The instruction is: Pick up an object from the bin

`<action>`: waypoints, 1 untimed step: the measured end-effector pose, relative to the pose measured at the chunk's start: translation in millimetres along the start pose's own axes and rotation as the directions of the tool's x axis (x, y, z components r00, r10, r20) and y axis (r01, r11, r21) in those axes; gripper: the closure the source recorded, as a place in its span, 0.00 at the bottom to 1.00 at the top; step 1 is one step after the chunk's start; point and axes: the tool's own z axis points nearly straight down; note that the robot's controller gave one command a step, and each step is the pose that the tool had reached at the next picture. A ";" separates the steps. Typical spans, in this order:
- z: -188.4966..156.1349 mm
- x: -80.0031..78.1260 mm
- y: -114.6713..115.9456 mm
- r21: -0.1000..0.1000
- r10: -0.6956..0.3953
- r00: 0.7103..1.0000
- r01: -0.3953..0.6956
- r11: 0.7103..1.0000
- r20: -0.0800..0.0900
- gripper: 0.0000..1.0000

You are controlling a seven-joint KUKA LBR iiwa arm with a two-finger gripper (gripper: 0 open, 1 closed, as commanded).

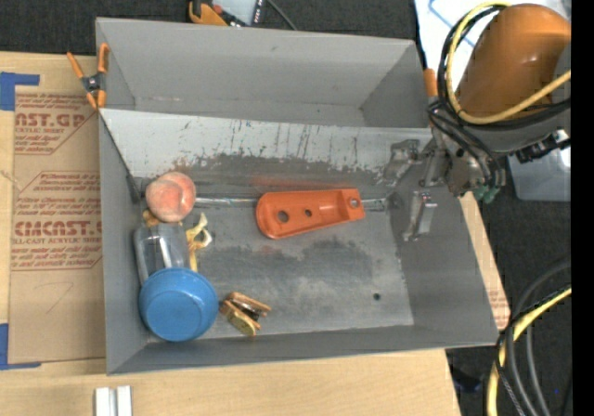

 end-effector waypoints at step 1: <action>0.0 0.0 0.0 0.000 0.000 1.000 0.000 1.000 0.000 0.00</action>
Offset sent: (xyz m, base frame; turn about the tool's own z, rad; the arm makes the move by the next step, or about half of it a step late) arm -0.0130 -0.0219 0.0939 -0.0211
